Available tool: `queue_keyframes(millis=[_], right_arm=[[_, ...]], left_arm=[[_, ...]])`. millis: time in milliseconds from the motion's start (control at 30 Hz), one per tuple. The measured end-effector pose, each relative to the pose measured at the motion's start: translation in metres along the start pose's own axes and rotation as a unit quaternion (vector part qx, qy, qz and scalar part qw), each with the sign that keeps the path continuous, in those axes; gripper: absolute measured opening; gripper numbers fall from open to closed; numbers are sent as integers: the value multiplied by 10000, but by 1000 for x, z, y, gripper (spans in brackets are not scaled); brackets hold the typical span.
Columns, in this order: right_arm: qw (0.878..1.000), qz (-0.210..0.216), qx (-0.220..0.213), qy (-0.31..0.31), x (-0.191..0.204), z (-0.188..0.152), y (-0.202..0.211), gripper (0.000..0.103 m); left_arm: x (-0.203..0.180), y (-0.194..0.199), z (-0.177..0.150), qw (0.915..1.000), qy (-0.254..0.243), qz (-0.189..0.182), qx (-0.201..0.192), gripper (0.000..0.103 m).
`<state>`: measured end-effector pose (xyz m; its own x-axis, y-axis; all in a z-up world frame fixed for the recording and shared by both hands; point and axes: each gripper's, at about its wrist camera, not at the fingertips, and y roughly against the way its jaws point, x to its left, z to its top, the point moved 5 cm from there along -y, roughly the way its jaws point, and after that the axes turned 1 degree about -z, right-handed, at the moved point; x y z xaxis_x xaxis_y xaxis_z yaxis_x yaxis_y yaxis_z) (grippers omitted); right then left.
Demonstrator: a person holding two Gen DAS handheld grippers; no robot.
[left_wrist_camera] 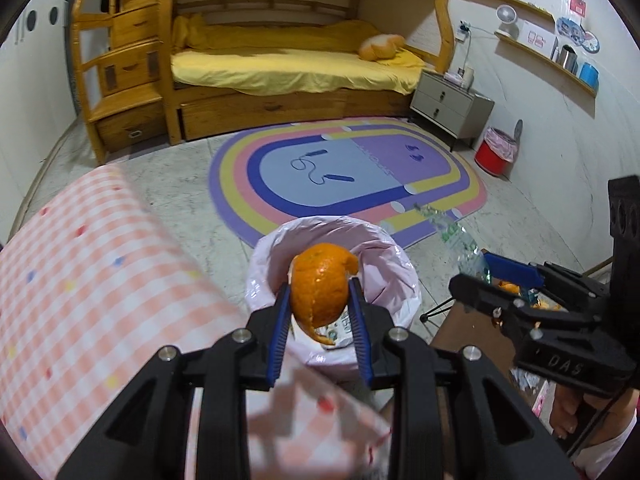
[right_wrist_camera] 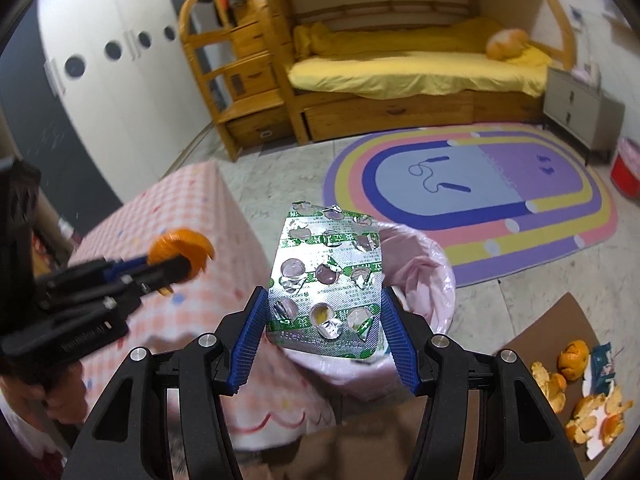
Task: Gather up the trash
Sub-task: 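Carry the orange and pill pack to the pink bin and open both grippers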
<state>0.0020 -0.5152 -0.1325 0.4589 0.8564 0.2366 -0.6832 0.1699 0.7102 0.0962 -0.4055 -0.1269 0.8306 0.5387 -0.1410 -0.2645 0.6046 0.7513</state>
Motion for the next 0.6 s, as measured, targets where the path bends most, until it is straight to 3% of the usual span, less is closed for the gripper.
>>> queue_keyframes(millis=[267,300,333,400,600], right_arm=[[9989,68,113,-449,-32,31,-47,59],[9987,92,104,-484,-33,32,-51,60],[9984,121,93,-544,-36,35,-56,69],[9975,110,93,-691,-43,37,-64,77],[9952,151,20,-967,-47,30,-49,77]], left_arm=[[-9,-63,28,9994,-98,-48,316,29],[-9,-70,30,9993,-103,-38,359,33],[-9,-75,31,9992,-105,-16,377,38],[-8,-81,32,9994,-93,28,346,68],[2,-77,22,9986,-98,320,410,69]])
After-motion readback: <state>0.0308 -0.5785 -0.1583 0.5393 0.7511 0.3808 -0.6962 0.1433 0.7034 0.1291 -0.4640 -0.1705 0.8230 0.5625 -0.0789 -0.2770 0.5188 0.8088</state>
